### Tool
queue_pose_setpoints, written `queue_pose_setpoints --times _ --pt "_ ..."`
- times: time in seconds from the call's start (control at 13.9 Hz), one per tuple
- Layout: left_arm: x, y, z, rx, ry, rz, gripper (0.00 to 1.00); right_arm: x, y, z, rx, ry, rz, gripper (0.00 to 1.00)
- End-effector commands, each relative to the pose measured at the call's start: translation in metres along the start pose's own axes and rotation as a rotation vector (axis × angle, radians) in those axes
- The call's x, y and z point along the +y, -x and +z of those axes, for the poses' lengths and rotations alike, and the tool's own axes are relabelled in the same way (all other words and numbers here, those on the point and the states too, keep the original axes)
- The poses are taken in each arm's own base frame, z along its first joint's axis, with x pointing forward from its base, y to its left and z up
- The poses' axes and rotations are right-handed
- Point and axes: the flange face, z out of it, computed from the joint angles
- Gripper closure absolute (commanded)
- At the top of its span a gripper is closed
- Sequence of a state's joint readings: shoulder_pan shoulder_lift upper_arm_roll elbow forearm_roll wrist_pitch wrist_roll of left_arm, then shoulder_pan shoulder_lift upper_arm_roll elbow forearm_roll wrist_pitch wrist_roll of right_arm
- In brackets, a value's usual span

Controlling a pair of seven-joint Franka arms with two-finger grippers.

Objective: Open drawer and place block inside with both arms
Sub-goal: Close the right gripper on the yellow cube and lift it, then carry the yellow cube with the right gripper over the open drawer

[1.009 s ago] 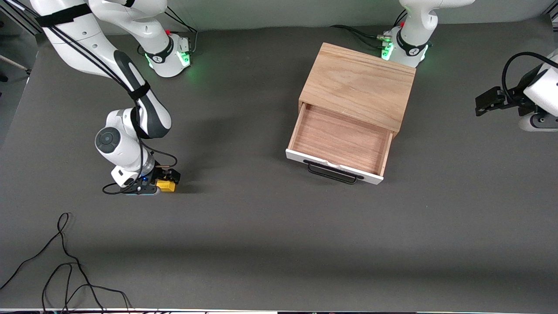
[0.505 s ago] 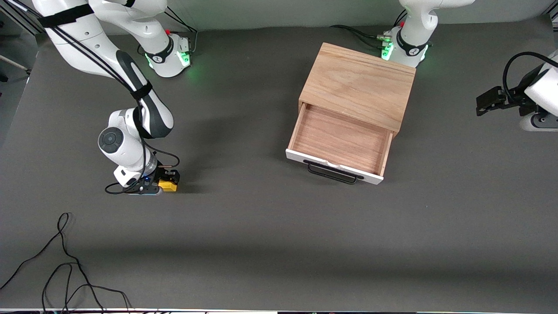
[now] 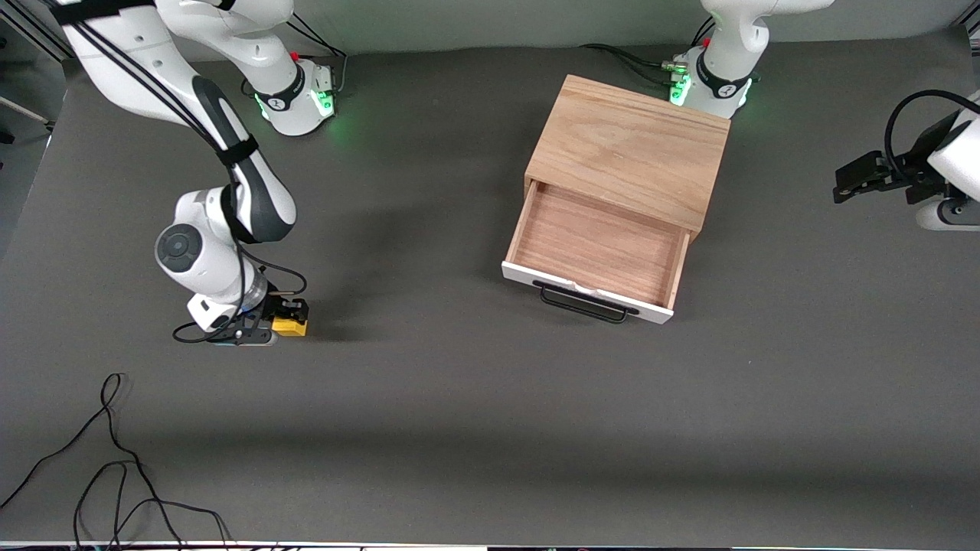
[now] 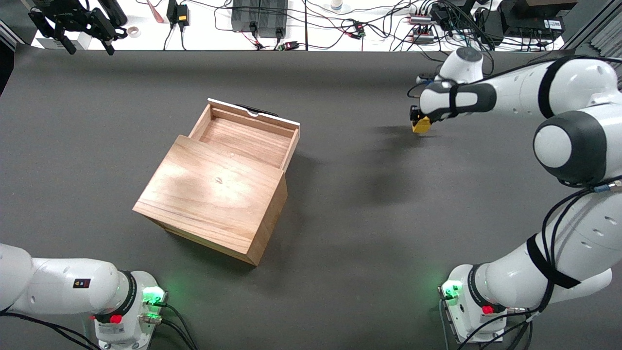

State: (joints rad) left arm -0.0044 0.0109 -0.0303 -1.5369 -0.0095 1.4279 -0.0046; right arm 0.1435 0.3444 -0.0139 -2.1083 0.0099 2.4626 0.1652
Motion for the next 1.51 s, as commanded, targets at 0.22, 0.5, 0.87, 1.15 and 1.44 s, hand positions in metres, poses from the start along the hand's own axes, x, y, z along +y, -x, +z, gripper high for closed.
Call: queue_pose_setpoints --times 0.22,0.5,0.87,1.15,1.44 --pt "-0.004 0.004 0.002 0.003 -0.034 0.013 0.00 -0.028 -0.036 -0.124 -0.089 -0.003 0.000 0.95" --pt "0.000 0.003 0.005 -0.001 -0.038 0.020 0.00 -0.064 -0.055 -0.219 -0.082 -0.003 0.012 0.95" --pt "0.003 0.002 0.007 -0.009 -0.034 0.025 0.00 -0.146 -0.047 -0.299 -0.115 -0.043 0.090 0.95" --pt "0.004 0.002 0.007 -0.009 -0.028 0.026 0.00 -0.206 -0.033 -0.325 -0.095 -0.112 0.114 0.95" --pt "0.004 0.001 0.008 -0.011 -0.026 0.026 0.00 -0.263 -0.020 -0.327 -0.116 -0.176 0.205 0.95"
